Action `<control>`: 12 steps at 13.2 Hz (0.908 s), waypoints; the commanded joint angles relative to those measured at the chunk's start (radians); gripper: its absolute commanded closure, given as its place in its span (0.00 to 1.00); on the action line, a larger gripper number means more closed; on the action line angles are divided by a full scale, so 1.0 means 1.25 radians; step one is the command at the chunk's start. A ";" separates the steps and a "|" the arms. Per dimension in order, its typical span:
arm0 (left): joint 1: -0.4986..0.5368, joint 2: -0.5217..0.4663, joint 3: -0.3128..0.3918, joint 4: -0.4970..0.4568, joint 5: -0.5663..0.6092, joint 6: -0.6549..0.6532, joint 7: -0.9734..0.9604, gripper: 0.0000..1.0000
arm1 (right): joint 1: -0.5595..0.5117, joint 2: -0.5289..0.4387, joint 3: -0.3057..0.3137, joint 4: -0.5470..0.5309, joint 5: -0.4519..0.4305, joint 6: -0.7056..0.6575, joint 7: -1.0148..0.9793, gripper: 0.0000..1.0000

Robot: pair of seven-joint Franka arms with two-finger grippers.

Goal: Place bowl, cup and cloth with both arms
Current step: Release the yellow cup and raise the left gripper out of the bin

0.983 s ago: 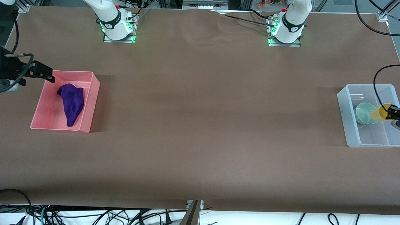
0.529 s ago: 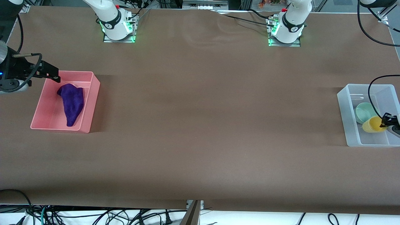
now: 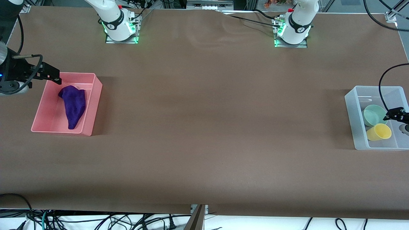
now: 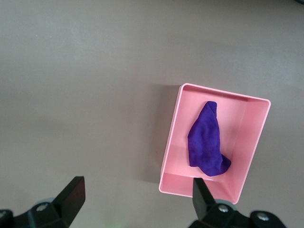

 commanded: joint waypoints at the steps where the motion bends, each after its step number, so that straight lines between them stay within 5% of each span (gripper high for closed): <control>1: -0.067 -0.068 -0.017 -0.014 -0.014 -0.055 -0.138 0.00 | -0.001 -0.002 0.002 0.005 0.003 -0.002 0.013 0.00; 7: -0.145 -0.170 -0.091 -0.034 -0.038 -0.151 -0.464 0.00 | -0.003 -0.002 0.000 0.005 0.003 -0.002 0.011 0.00; 12: -0.323 -0.389 0.036 -0.271 -0.106 -0.024 -0.758 0.00 | -0.004 -0.002 0.000 0.005 0.003 -0.002 0.013 0.00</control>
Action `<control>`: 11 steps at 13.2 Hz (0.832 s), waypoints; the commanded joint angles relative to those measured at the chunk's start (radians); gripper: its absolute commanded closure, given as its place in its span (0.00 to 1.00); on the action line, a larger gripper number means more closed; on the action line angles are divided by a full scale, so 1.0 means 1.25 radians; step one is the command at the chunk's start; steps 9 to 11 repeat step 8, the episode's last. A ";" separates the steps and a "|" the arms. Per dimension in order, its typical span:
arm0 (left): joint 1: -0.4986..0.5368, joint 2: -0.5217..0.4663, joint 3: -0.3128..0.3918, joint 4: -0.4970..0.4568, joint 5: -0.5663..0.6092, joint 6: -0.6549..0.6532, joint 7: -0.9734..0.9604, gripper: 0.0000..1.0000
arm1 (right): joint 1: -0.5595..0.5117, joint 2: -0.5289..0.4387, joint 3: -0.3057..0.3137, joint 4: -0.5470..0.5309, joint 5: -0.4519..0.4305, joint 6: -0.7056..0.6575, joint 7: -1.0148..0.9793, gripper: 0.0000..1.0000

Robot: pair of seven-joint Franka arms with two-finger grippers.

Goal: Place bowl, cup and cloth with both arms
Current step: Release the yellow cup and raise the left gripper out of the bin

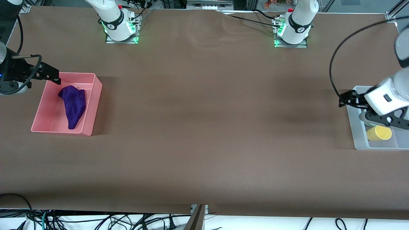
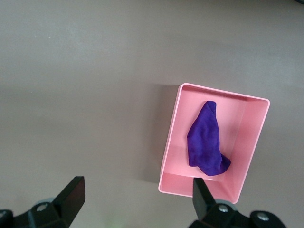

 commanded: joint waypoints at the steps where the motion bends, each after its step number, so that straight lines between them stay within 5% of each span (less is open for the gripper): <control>1: -0.042 -0.168 0.041 -0.230 -0.022 0.165 -0.124 0.00 | -0.005 -0.002 0.001 0.005 0.003 -0.002 0.010 0.00; 3: -0.063 -0.214 0.085 -0.306 -0.086 0.220 -0.124 0.00 | -0.007 -0.002 -0.002 0.005 0.003 -0.002 0.008 0.00; 5: -0.112 -0.213 0.122 -0.301 -0.080 0.220 -0.125 0.00 | -0.008 -0.002 -0.002 0.005 0.003 -0.002 0.008 0.00; 11: -0.107 -0.204 0.122 -0.295 -0.078 0.210 -0.126 0.00 | -0.010 -0.002 -0.003 0.005 0.006 -0.002 0.008 0.00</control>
